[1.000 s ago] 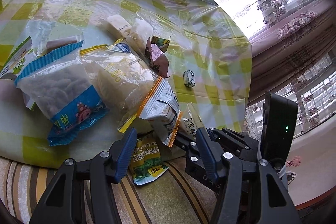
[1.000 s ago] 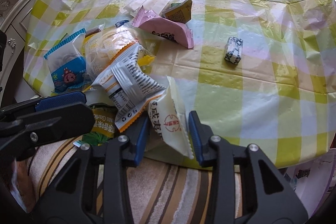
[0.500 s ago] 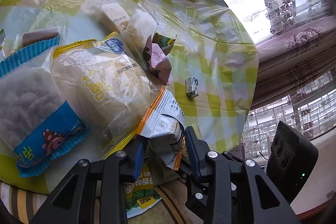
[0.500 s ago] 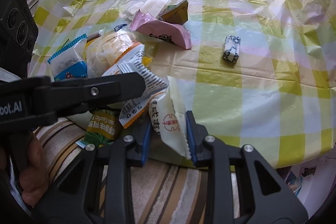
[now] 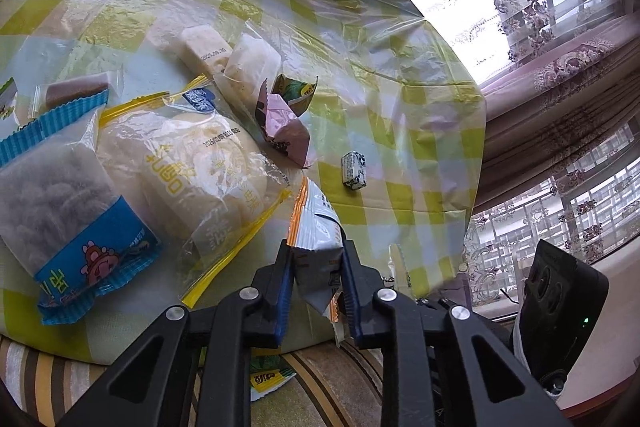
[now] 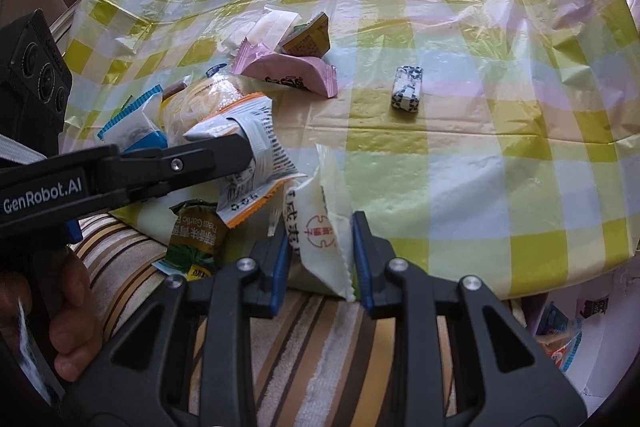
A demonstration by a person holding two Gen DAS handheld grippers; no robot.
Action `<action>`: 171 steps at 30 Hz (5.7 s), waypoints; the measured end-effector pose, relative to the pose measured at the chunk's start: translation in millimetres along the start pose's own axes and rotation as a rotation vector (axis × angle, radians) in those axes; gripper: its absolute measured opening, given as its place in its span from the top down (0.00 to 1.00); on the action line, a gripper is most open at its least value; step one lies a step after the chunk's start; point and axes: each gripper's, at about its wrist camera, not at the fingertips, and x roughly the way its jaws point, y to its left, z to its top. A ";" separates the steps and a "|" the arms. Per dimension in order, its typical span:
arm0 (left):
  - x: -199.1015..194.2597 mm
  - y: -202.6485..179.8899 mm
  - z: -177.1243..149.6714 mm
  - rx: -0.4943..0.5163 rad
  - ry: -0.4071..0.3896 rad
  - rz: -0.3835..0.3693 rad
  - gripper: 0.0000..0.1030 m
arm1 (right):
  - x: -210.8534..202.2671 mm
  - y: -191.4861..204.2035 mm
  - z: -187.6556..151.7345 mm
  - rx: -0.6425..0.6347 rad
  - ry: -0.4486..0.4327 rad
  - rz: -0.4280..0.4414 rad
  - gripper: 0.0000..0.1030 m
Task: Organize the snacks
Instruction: 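Grasp the white orange-edged snack bag with the left tool while the right tool grasps a white red-logo packet, then carry both packets over the white box and open both tools to drop them, then move both open tools back over the snack pile, then grasp the clear blue-trimmed bag with the left tool while the right tool grasps the green garlic-bread packet, then carry the blue-trimmed bag and green packet over the white box and release both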
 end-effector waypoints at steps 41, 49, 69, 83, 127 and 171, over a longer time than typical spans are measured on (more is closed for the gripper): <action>109.4 -182.4 -72.0 0.361 0.301 -0.152 0.76 | -109.3 -243.9 -84.5 0.461 -0.102 -0.335 0.69; 118.5 -181.7 -74.1 0.347 0.320 -0.128 0.58 | -114.1 -264.9 -87.3 0.506 -0.106 -0.345 0.55; 79.0 -146.1 -55.3 0.281 0.205 -0.088 0.57 | -89.8 -191.1 -62.9 0.354 -0.058 -0.229 0.50; 11.9 -75.9 -35.9 0.164 0.038 0.000 0.57 | -54.3 -85.5 -36.3 0.219 0.024 -0.067 0.50; -74.3 89.3 -2.3 -0.140 -0.121 0.142 0.46 | 43.0 103.9 6.5 -0.116 0.139 -0.005 0.50; -72.8 24.8 -27.6 0.019 -0.133 0.139 0.60 | -19.5 46.3 -7.8 -0.004 -0.010 -0.007 0.65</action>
